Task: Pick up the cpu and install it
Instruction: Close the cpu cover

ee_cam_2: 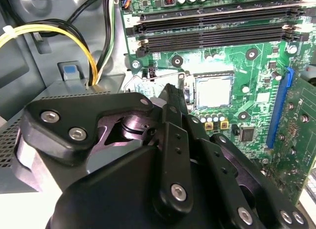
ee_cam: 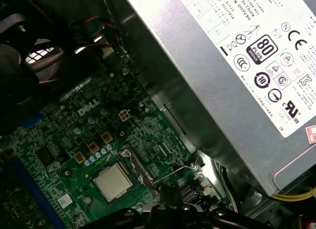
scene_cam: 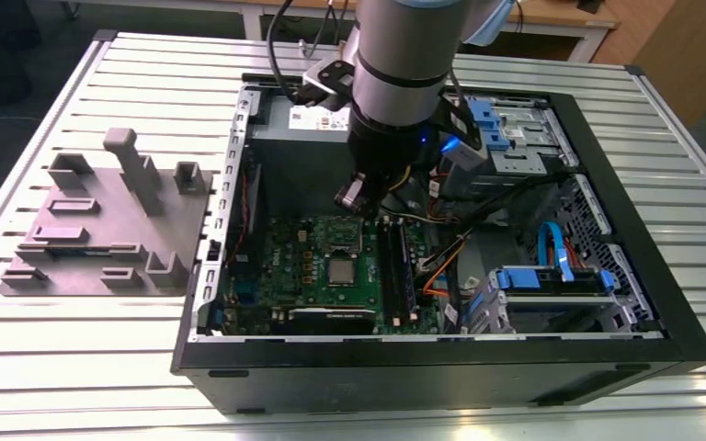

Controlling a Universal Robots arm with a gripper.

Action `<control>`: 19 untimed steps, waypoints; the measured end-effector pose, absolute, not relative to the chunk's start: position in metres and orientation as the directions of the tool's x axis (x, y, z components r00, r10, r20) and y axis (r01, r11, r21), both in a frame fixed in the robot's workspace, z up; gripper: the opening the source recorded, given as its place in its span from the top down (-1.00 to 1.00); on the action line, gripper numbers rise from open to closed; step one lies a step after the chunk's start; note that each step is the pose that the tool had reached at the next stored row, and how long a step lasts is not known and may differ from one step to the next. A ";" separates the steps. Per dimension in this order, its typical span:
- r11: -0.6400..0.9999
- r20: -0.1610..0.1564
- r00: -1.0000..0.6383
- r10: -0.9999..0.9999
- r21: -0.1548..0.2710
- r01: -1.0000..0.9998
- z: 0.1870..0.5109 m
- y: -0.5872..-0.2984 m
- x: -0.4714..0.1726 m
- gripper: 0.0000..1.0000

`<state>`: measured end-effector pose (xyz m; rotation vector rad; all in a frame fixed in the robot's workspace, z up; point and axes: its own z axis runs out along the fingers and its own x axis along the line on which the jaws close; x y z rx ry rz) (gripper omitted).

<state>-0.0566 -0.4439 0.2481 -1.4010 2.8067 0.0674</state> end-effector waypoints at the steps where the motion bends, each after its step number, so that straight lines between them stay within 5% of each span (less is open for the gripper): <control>1: 0.600 -0.023 -0.601 -0.799 0.037 -0.799 0.248 -0.444 -0.057 0.80; 19: 0.600 -0.023 -0.601 -0.799 0.037 -0.799 0.248 -0.453 -0.057 0.80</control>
